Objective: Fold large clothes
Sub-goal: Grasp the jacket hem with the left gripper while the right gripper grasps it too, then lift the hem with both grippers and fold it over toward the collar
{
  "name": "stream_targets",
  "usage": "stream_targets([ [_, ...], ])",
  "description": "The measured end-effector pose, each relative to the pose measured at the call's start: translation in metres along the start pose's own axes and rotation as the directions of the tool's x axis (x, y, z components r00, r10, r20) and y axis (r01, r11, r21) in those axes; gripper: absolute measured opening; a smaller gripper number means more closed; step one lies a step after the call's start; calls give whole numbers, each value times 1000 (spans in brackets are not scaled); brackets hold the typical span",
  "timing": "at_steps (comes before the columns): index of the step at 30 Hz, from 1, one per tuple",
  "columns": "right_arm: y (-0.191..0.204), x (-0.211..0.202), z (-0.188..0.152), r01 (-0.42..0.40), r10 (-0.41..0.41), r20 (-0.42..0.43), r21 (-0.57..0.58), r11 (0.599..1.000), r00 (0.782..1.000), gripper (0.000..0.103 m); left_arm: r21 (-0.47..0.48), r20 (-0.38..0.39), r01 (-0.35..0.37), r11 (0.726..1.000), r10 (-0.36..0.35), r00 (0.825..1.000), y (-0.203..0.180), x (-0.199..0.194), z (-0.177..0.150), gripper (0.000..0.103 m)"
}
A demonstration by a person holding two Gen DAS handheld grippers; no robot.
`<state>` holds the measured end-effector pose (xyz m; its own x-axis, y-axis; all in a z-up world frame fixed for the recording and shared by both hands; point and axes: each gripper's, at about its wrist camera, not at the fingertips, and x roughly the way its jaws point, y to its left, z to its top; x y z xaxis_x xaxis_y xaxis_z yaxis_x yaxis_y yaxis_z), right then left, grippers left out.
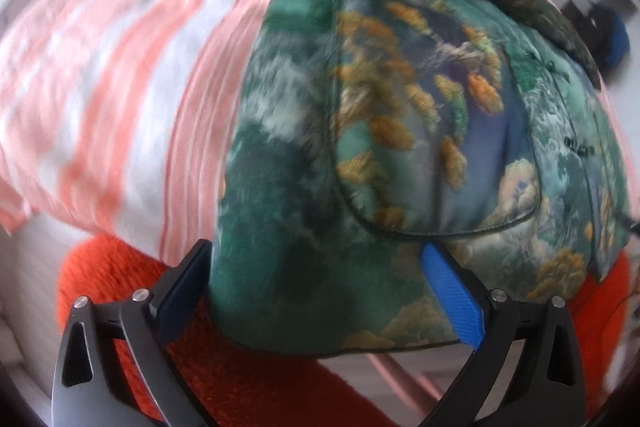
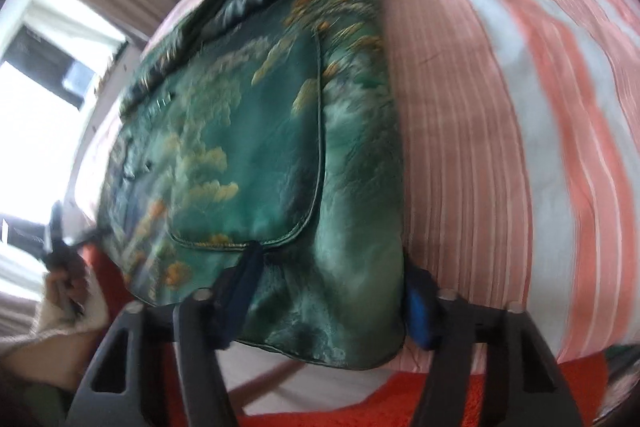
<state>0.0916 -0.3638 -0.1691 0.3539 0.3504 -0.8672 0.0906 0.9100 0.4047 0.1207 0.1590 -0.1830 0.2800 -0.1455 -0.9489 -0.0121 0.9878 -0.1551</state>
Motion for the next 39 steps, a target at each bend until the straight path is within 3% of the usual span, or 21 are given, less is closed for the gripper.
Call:
stream_targets([
  [1, 4, 2, 1, 15, -16, -5, -20, 1000, 1000, 27, -7, -25, 16, 1000, -16, 1000, 2, 1, -1, 80],
  [2, 6, 2, 0, 22, -22, -4, -25, 999, 1000, 19, -1, -32, 11, 1000, -12, 999, 2, 0, -2, 60],
  [3, 8, 0, 0, 17, -17, 2, -25, 1000, 1000, 15, 20, -26, -5, 1000, 6, 1000, 2, -4, -4, 51],
  [4, 11, -3, -1, 17, -17, 8, -27, 999, 1000, 14, 27, -22, -6, 1000, 6, 1000, 3, -7, -5, 28],
  [5, 15, -7, -3, 24, -24, 14, -40, 999, 1000, 13, 18, -19, 8, 1000, -8, 1000, 6, -11, -6, 19],
  [7, 22, -17, -7, 36, -34, 26, -56, 998, 999, 12, -3, -9, 50, 999, -50, 999, 14, -22, -9, 12],
  [13, 24, -34, -27, 8, -9, -18, -34, 999, 1000, 11, -8, 2, 128, 992, -128, 992, 36, -55, -31, 10],
  [16, 20, -41, -33, -54, 55, -35, 20, 998, 998, 11, -24, 38, 191, 981, -190, 981, 52, -80, -19, 9],
  [21, 21, -78, 11, -245, 238, 102, 66, 967, 966, 11, 0, 208, 314, 949, -307, 929, 61, -146, 44, 9],
  [25, 35, -100, 85, -278, 268, 222, 12, 961, 937, 10, 63, 337, 282, 957, -287, 897, 34, -176, 119, 8],
  [27, 35, -97, 136, -275, 258, 282, 22, 961, 924, 10, 52, 405, 271, 961, -268, 874, 13, -178, 167, 10],
  [28, 32, -94, 156, -271, 247, 307, 38, 962, 919, 11, 44, 430, 265, 963, -258, 865, 6, -175, 187, 18],
  [29, 30, -84, 184, -261, 225, 339, 64, 963, 913, 12, 37, 441, 266, 963, -255, 861, -2, -166, 215, 40],
  [30, 28, -75, 201, -260, 218, 352, 77, 962, 910, 14, 25, 432, 272, 962, -256, 865, -6, -157, 231, 56],
  [31, 24, -65, 218, -258, 208, 360, 98, 961, 909, 21, -8, 419, 274, 962, -246, 874, -5, -147, 247, 83],
  [32, 18, -52, 233, -257, 193, 361, 136, 957, 912, 28, -41, 407, 270, 962, -231, 884, -3, -138, 259, 91],
  [34, 4, -31, 250, -277, 189, 349, 223, 934, 918, 78, -97, 389, 261, 960, -205, 898, 7, -122, 268, 90],
  [35, -3, -31, 250, -290, 192, 355, 249, 924, 915, 89, -104, 388, 272, 957, -213, 897, 9, -114, 268, 91],
  [36, -11, -34, 247, -309, 197, 376, 267, 913, 905, 95, -103, 395, 285, 953, -224, 891, 9, -108, 260, 93],
  [38, -21, -39, 244, -335, 215, 393, 266, 904, 894, 95, -87, 406, 268, 959, -211, 889, 7, -90, 254, 96],
  [39, -23, -41, 245, -280, 174, 368, 257, 925, 913, 95, -66, 405, 242, 968, -196, 893, 6, -85, 250, 96],
])
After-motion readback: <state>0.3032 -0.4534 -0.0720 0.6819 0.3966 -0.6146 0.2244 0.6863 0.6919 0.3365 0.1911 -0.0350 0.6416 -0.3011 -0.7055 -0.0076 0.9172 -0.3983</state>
